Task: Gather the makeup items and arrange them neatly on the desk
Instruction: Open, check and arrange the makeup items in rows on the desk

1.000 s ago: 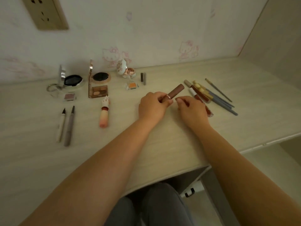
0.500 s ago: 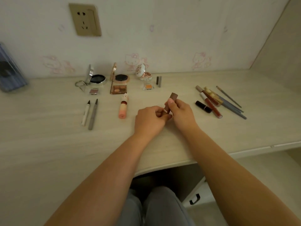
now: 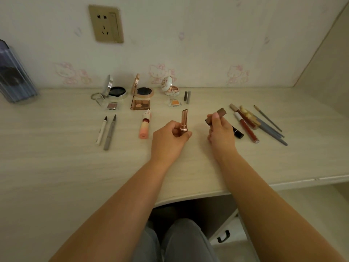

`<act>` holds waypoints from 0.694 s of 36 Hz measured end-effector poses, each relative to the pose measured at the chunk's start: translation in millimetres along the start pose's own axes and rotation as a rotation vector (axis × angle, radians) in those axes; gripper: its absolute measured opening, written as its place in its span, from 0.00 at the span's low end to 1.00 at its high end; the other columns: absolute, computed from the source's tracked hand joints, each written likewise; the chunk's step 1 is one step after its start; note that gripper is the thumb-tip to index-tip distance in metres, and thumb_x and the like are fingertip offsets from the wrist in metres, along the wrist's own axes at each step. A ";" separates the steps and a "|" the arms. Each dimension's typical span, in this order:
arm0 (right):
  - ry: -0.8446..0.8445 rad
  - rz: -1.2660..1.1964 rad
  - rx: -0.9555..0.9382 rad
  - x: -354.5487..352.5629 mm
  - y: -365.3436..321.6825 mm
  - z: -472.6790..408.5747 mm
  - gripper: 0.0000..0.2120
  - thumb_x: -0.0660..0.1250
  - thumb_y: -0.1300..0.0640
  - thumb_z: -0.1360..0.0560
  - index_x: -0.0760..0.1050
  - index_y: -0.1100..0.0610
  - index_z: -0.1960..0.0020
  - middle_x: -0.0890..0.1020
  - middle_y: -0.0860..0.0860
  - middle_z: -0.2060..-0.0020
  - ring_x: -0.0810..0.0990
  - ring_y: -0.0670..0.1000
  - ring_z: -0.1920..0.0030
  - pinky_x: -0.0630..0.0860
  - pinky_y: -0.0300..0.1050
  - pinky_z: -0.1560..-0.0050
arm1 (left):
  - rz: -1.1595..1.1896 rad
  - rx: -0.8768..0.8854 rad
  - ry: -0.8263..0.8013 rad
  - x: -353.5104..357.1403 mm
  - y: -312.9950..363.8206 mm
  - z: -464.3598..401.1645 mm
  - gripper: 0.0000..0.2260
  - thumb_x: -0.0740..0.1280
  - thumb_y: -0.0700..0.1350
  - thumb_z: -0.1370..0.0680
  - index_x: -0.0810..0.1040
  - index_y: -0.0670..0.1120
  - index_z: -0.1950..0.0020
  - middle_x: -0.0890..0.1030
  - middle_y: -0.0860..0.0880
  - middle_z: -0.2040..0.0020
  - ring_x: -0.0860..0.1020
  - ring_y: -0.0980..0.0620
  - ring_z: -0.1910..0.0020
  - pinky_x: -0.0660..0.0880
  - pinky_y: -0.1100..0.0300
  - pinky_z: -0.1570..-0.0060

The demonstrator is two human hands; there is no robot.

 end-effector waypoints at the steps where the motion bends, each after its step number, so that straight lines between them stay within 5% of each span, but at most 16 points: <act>1: -0.034 0.065 -0.023 3.4 -0.2 -2.5 0.11 0.57 0.49 0.20 0.76 0.49 0.56 0.76 0.43 0.63 0.70 0.42 0.64 0.68 0.43 0.55 | -0.003 -0.004 0.009 0.0 -0.4 -1.4 0.07 0.73 0.48 0.29 0.76 0.53 0.56 0.77 0.59 0.64 0.75 0.65 0.64 0.69 0.75 0.61; 8: -0.151 0.353 -0.024 20.4 -6.0 -37.6 0.08 0.60 0.54 0.21 0.75 0.52 0.45 0.77 0.47 0.58 0.73 0.48 0.59 0.72 0.47 0.51 | -0.139 -0.028 0.073 4.1 0.1 -27.0 0.09 0.71 0.48 0.27 0.78 0.47 0.49 0.82 0.51 0.53 0.79 0.53 0.52 0.73 0.61 0.52; 14: -0.095 0.495 -0.083 29.0 -12.4 -74.9 0.10 0.58 0.58 0.20 0.74 0.57 0.43 0.74 0.46 0.54 0.72 0.45 0.54 0.66 0.38 0.52 | -0.267 -0.040 0.092 9.9 -5.4 -53.9 0.10 0.69 0.51 0.26 0.77 0.48 0.48 0.79 0.49 0.51 0.78 0.50 0.52 0.68 0.60 0.58; 18: -0.061 0.602 -0.083 38.8 -5.7 -99.5 0.08 0.57 0.56 0.20 0.73 0.57 0.47 0.78 0.52 0.51 0.75 0.51 0.54 0.67 0.42 0.55 | -0.293 -0.035 0.095 13.9 -11.4 -64.6 0.09 0.69 0.52 0.26 0.77 0.50 0.50 0.80 0.50 0.52 0.78 0.51 0.52 0.71 0.58 0.58; 25: -0.036 1.002 -0.092 49.5 -5.0 -129.2 0.15 0.54 0.53 0.19 0.69 0.61 0.38 0.76 0.57 0.42 0.74 0.58 0.41 0.68 0.48 0.49 | -0.382 -0.030 0.100 14.5 -11.8 -76.3 0.13 0.67 0.53 0.25 0.77 0.51 0.42 0.80 0.50 0.48 0.77 0.51 0.49 0.68 0.60 0.59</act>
Point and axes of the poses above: each hand's wrist, its own z-axis away from the middle knuckle, its own x-axis out of the palm, y = z × x, the point moved 4 cm from there along -z, towards the middle knuckle
